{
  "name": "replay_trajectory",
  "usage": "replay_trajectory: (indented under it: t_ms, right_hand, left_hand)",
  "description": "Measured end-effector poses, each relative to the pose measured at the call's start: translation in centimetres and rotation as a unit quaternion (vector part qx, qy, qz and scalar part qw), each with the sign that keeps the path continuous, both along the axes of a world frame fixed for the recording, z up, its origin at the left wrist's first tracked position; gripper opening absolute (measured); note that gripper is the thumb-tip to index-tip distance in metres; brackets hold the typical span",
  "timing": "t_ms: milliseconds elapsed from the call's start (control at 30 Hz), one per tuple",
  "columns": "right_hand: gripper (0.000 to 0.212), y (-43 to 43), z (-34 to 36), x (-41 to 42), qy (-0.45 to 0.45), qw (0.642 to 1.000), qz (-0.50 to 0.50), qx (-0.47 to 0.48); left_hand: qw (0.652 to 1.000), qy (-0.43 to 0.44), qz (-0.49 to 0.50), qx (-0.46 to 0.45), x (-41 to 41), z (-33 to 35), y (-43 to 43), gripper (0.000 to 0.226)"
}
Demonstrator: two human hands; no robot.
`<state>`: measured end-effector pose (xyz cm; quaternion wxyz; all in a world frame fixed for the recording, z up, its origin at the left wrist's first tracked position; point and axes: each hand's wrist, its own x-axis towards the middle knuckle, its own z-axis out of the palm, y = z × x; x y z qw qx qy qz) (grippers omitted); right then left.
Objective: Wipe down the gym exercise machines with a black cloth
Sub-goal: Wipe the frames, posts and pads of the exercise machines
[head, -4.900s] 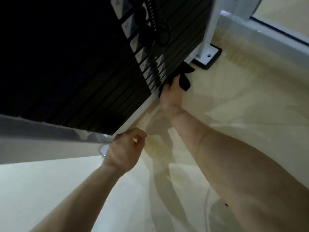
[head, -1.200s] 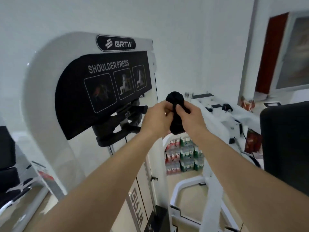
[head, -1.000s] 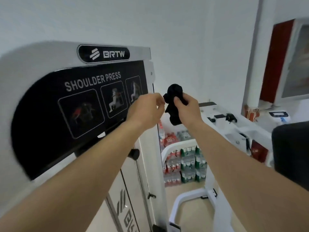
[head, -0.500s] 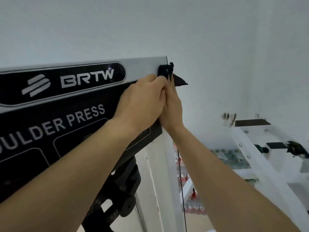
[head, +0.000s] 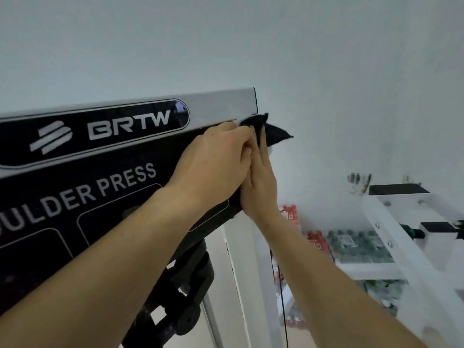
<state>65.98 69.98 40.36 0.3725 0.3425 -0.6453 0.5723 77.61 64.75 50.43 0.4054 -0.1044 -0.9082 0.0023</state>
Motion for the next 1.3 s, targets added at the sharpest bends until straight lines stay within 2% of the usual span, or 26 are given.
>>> replay_trajectory:
  t_ms: [100,167,333,400,533,667,900,1000,1067,1167,1300]
  right_hand:
    - [0.053,0.5,-6.1,0.7,-0.035,0.999,0.018,0.025]
    - [0.055,0.7,-6.6,0.4,-0.053,0.998,0.017,0.033]
    - [0.053,0.6,1.7,-2.8,-0.112,0.993,0.025,0.002]
    - [0.054,1.0,3.3,-4.6,-0.117,0.993,0.031,0.015]
    - [0.054,1.5,1.9,-5.6,-0.151,0.986,0.071,-0.012]
    - [0.061,1.5,-0.5,-4.8,-0.234,0.968,0.088,-0.017]
    - [0.048,1.9,5.7,-3.8,-0.181,0.979,0.093,-0.025]
    - [0.050,1.7,3.5,-4.0,-0.186,0.980,0.072,-0.029]
    - [0.051,1.4,0.6,-3.5,-0.240,0.967,0.072,-0.042]
    - [0.036,1.4,-2.0,-2.3,-0.308,0.947,0.075,-0.054]
    - [0.026,2.5,-2.4,-1.0,-0.286,0.957,0.045,-0.030]
  left_hand:
    - [1.000,-0.019,-0.008,0.012,0.4,-0.8,-0.2,0.015]
    - [0.999,-0.023,-0.018,0.041,0.5,-1.0,-0.3,0.014]
    - [0.980,-0.025,-0.063,0.185,1.0,-0.5,-0.1,0.010]
    - [0.977,-0.023,-0.069,0.202,1.4,-0.2,-0.2,0.010]
    - [0.981,-0.028,-0.078,0.175,2.0,-0.2,-0.7,0.012]
    - [0.986,-0.043,-0.070,0.145,2.5,-0.9,-0.9,0.015]
    - [0.991,-0.041,-0.072,0.104,2.6,-1.8,-0.8,0.015]
    - [0.992,-0.042,-0.074,0.090,2.6,-2.2,-0.6,0.014]
    - [0.993,-0.046,-0.074,0.085,2.6,-2.5,-0.5,0.015]
    - [0.993,-0.061,-0.068,0.079,2.7,-3.3,0.1,0.015]
    - [0.992,-0.082,-0.070,0.058,3.1,-3.9,0.6,0.019]
